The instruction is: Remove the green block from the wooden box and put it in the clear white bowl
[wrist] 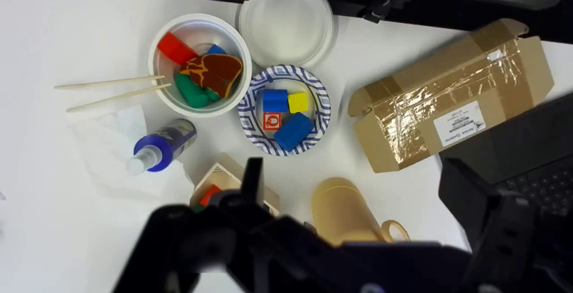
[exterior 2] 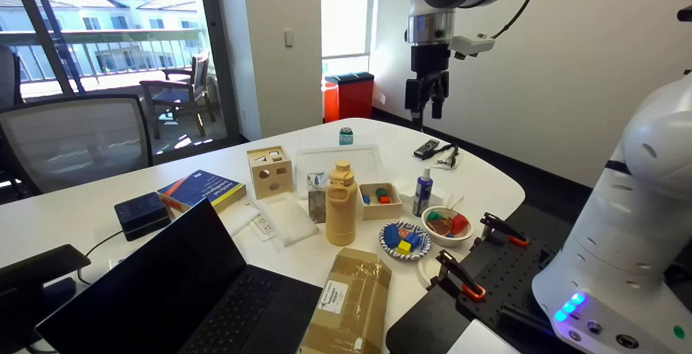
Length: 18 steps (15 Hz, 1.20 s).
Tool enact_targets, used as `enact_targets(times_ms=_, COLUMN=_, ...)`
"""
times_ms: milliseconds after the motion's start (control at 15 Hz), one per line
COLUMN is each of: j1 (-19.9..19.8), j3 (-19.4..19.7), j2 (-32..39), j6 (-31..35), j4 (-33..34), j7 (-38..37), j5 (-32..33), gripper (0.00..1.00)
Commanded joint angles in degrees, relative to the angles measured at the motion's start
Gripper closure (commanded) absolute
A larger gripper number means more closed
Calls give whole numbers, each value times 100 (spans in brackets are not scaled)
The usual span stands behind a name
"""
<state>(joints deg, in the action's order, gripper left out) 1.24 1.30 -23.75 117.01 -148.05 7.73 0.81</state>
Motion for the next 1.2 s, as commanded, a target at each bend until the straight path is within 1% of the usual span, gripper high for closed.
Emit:
enact_targets(times_ms=0, j1=-91, j3=117, j2=1324, j6=692, j4=562, j7=-107, j5=-50, gripper=0)
enact_targets(times_ms=200, j1=-159, j3=125, j2=2315, j6=1321, j4=944, j7=-332, j5=-7, gripper=0)
enact_targets(times_ms=400, j1=-239, j3=157, j2=3480, j6=1904, j4=1559, j7=-638, j5=10, gripper=0)
enact_targets(times_ms=600, j1=-255, j3=227, j2=4669, j6=2586, j4=2237, j7=-1134, j5=73, gripper=0)
enact_targets(times_ms=867, j1=-206, j3=334, j2=5693, j6=3075, j4=2768, j7=-1559, j5=-63, gripper=0)
enact_targets(times_ms=1133, j1=-206, j3=391, j2=6151, j6=3491, j4=2858, j7=-1962, j5=-272, gripper=0)
